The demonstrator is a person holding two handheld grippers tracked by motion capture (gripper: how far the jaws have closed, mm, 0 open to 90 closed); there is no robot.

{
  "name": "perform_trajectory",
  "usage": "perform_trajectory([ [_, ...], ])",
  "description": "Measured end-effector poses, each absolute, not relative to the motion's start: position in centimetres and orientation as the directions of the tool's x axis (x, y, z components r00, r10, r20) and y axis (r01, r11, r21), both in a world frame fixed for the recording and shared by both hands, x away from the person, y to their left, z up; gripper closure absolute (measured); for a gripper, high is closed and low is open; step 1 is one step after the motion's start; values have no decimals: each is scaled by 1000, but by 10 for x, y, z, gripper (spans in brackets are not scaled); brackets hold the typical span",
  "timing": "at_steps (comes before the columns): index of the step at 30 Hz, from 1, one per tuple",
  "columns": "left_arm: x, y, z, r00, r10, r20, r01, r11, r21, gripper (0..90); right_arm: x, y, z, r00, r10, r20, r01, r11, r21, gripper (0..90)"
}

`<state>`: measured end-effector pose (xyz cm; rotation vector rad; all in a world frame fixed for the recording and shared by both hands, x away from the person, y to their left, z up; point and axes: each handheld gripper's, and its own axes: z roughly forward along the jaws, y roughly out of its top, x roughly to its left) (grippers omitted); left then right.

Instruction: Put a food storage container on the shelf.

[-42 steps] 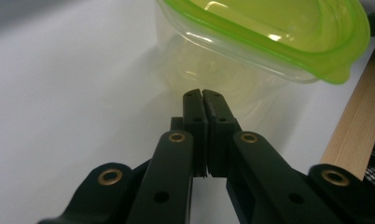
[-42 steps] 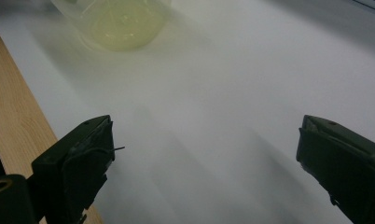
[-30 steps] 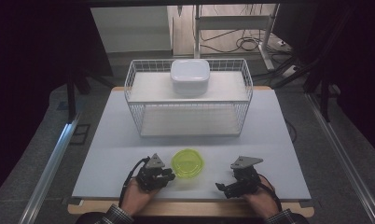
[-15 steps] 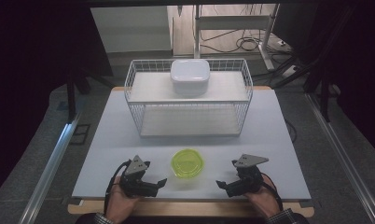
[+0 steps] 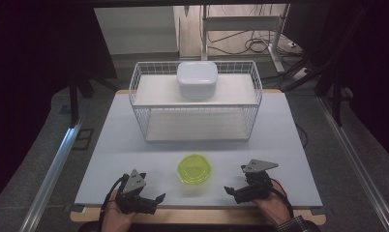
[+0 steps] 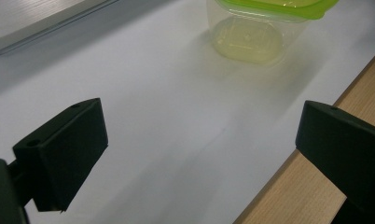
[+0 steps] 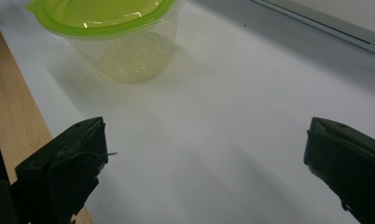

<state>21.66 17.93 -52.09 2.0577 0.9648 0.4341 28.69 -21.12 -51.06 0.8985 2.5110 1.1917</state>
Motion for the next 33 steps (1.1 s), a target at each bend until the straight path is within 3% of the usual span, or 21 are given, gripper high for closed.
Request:
perform_trajectory([
  [18,219,177,-525,658,753,-9,480,-410,775,12,306,-201,-498,-728,664,171,552,419,721,34],
  [33,220,174,-527,666,746,5,480,-433,763,16,336,-180,-487,-723,608,327,614,350,708,247],
])
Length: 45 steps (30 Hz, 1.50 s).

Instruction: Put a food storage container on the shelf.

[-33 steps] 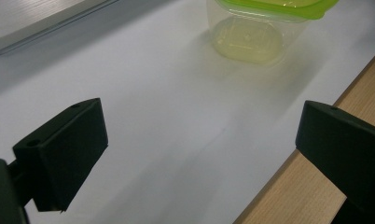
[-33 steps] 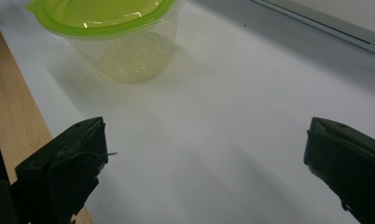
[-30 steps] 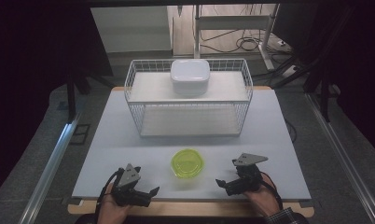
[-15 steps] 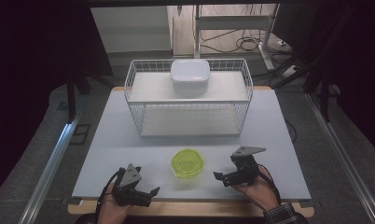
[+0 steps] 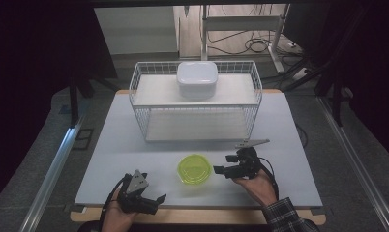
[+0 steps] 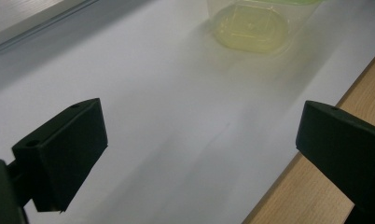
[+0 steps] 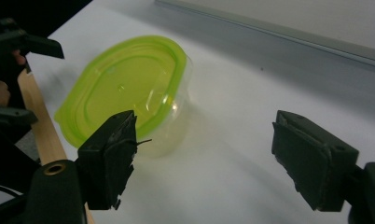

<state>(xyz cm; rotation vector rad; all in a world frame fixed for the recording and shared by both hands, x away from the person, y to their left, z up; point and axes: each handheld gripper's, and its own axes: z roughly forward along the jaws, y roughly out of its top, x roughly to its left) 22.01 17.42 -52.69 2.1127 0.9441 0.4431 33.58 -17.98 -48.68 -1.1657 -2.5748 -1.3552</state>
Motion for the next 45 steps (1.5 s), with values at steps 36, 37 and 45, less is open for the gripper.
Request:
perform_trajectory([
  [36,219,170,-528,682,730,39,471,-479,741,27,367,-153,-496,-559,515,650,824,257,505,816],
  [37,219,170,-528,681,731,39,471,-479,741,26,366,-154,-496,-564,517,644,820,256,512,817],
  [45,219,172,-527,663,748,27,475,-449,757,21,365,-161,-487,-566,499,656,815,219,536,818],
])
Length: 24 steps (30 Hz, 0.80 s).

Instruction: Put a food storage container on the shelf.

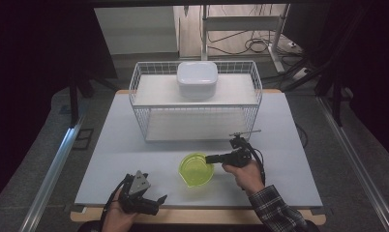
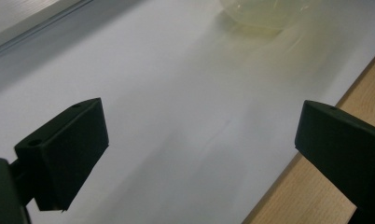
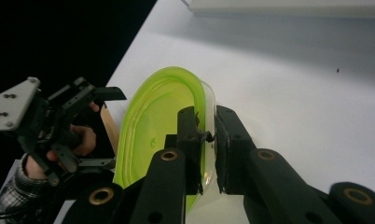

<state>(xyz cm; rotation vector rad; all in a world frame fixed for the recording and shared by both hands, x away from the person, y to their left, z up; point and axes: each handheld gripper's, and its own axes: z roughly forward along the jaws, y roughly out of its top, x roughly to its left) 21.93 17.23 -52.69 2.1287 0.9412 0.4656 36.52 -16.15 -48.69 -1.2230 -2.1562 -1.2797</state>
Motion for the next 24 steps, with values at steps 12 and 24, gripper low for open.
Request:
perform_trajectory([
  [12,220,175,-526,651,759,7,485,-423,765,7,366,-171,-454,-587,474,656,793,176,583,817],
  [24,221,175,-527,650,760,9,487,-425,763,7,372,-178,-420,-602,458,654,774,133,619,817],
])
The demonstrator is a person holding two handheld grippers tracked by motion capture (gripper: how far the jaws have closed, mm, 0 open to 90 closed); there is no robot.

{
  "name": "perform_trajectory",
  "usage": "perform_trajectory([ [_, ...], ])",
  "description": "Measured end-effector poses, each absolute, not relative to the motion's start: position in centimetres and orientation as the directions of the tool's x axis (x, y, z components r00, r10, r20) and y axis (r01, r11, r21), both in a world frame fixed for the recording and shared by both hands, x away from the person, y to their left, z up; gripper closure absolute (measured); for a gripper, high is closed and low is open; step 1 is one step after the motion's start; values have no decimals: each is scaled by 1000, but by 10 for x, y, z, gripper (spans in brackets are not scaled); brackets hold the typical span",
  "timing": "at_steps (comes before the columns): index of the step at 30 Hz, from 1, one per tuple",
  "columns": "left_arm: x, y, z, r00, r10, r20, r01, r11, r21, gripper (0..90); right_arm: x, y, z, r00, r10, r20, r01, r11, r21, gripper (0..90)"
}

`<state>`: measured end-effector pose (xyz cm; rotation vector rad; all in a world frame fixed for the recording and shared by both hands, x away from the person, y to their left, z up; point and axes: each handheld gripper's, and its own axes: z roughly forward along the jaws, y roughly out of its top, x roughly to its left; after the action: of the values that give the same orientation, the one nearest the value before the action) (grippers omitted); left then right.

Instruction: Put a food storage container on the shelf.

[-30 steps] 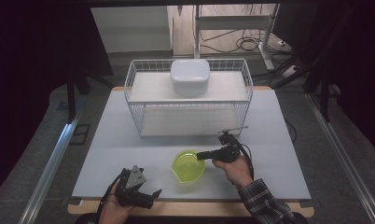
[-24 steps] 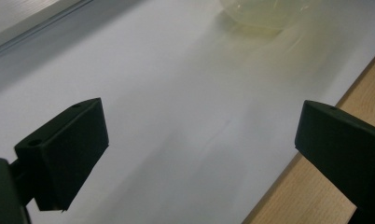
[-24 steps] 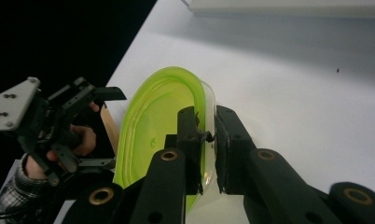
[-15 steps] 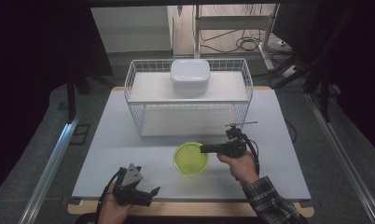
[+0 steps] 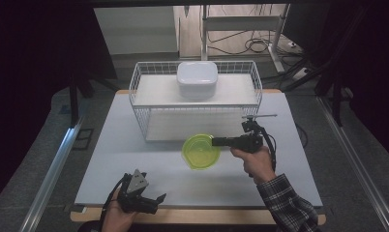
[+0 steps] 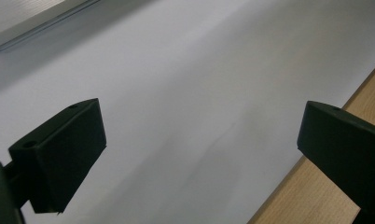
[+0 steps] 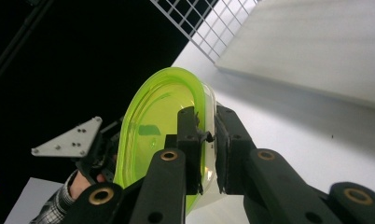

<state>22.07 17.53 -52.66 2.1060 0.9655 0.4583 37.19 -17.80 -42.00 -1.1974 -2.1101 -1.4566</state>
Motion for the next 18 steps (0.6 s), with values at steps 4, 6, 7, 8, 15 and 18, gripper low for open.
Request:
perform_trajectory([
  [4,221,176,-526,646,763,9,487,-421,765,6,373,-178,-407,-617,456,642,759,129,638,817],
  [6,221,177,-526,644,765,13,485,-421,767,5,374,-177,-399,-622,458,636,753,124,647,817],
  [7,221,177,-526,641,767,11,486,-417,768,4,374,-177,-396,-625,459,632,748,121,653,817],
  [8,221,177,-526,639,769,9,486,-414,770,3,375,-177,-392,-629,459,627,744,121,658,817],
  [15,221,179,-525,632,775,10,484,-404,776,1,382,-177,-369,-634,456,625,731,90,676,817],
  [18,221,179,-525,630,777,6,487,-401,776,1,385,-179,-359,-634,455,626,726,71,684,817],
])
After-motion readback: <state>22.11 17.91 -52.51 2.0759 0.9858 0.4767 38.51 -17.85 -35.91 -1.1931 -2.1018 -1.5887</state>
